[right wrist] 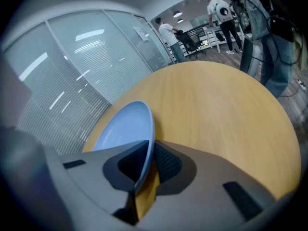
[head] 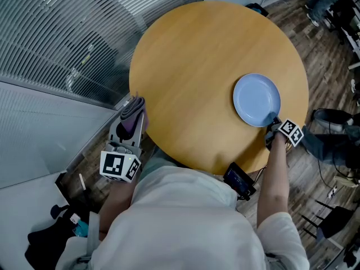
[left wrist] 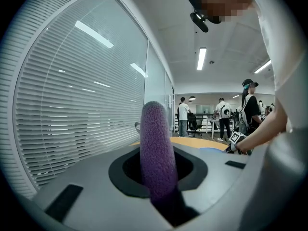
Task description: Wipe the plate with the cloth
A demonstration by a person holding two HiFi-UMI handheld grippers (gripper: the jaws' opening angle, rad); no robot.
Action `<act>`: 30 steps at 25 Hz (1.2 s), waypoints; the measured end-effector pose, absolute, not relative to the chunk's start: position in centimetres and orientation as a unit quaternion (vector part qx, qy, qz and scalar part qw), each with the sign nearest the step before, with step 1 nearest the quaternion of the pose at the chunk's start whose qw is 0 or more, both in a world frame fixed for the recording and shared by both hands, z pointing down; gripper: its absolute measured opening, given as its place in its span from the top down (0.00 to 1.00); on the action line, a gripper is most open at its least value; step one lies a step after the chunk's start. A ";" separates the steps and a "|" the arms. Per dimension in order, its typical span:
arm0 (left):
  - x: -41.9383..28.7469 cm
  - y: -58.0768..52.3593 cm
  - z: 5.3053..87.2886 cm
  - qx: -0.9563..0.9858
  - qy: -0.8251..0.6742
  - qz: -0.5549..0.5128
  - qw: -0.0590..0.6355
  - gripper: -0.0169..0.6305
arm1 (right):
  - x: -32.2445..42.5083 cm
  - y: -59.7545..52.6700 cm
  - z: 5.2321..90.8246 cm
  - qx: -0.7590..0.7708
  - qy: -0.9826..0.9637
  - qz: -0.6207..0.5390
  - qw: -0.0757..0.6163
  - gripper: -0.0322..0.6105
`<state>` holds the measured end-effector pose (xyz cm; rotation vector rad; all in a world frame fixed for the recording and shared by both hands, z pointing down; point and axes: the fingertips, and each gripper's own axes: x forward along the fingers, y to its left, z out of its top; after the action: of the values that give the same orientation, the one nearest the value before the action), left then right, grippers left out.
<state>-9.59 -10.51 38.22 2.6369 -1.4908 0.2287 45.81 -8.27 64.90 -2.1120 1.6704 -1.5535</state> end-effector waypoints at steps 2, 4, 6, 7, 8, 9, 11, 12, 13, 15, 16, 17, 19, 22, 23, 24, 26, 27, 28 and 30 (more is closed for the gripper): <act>-9.7 -10.5 38.3 0.867 -0.490 0.075 0.052 0.84 | 45.8 -8.2 64.8 -0.674 0.535 -0.508 0.046 0.89; -9.9 -10.5 38.3 0.866 -0.491 0.074 0.053 0.84 | 45.6 -8.2 64.7 -0.667 0.541 -0.510 0.050 0.89; -10.1 -10.5 38.3 0.865 -0.493 0.074 0.053 0.84 | 45.4 -8.1 64.5 -0.664 0.546 -0.508 0.047 0.89; -10.2 -10.5 38.4 0.864 -0.494 0.074 0.053 0.84 | 45.4 -8.1 64.4 -0.665 0.547 -0.507 0.048 0.89; -10.2 -10.4 38.4 0.864 -0.496 0.074 0.053 0.84 | 45.4 -8.2 64.2 -0.666 0.548 -0.504 0.048 0.89; -10.3 -10.4 38.4 0.863 -0.497 0.075 0.053 0.84 | 45.4 -8.2 64.0 -0.666 0.550 -0.502 0.050 0.89; -10.3 -10.3 38.5 0.863 -0.497 0.075 0.053 0.84 | 45.2 -8.4 63.5 -0.661 0.558 -0.499 0.056 0.89; -10.2 -10.2 38.5 0.863 -0.497 0.075 0.053 0.84 | 45.0 -8.5 63.3 -0.657 0.562 -0.498 0.058 0.89; -10.2 -10.2 38.5 0.863 -0.496 0.076 0.052 0.84 | 44.7 -8.5 63.2 -0.654 0.568 -0.497 0.058 0.89; -10.2 -10.0 38.6 0.864 -0.495 0.077 0.051 0.84 | 44.2 -8.7 62.8 -0.649 0.576 -0.493 0.057 0.89; -10.2 -9.9 38.6 0.864 -0.494 0.076 0.051 0.84 | 44.0 -8.8 62.6 -0.648 0.579 -0.491 0.058 0.89; -10.2 -9.8 38.6 0.864 -0.494 0.075 0.050 0.84 | 43.7 -8.9 62.3 -0.646 0.582 -0.489 0.060 0.89; -10.2 -9.6 38.5 0.864 -0.495 0.074 0.050 0.84 | 43.3 -9.1 61.7 -0.643 0.589 -0.486 0.065 0.89; -10.1 -9.5 38.4 0.864 -0.496 0.073 0.048 0.84 | 42.3 -9.7 60.6 -0.630 0.604 -0.483 0.069 0.89; -10.1 -9.4 38.3 0.864 -0.496 0.072 0.048 0.84 | 41.9 -10.0 60.3 -0.625 0.610 -0.482 0.067 0.89; -10.1 -9.5 38.3 0.864 -0.496 0.072 0.048 0.84 | 41.5 -10.3 60.0 -0.621 0.615 -0.481 0.065 0.89; -10.0 -9.6 38.3 0.865 -0.495 0.071 0.048 0.84 | 40.8 -10.9 59.3 -0.616 0.625 -0.476 0.061 0.89; -9.9 -9.6 38.3 0.865 -0.495 0.071 0.047 0.84 | 40.4 -11.2 59.0 -0.613 0.629 -0.474 0.058 0.89; -9.9 -9.7 38.3 0.865 -0.495 0.071 0.047 0.84 | 40.0 -11.6 58.7 -0.610 0.634 -0.471 0.057 0.89; -10.0 -9.7 38.3 0.865 -0.495 0.069 0.046 0.84 | 39.1 -12.1 58.1 -0.602 0.645 -0.468 0.056 0.89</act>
<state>-9.97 -9.68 38.31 2.6397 -1.5119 0.2110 39.12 -12.11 58.07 -1.8273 1.9560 -1.4198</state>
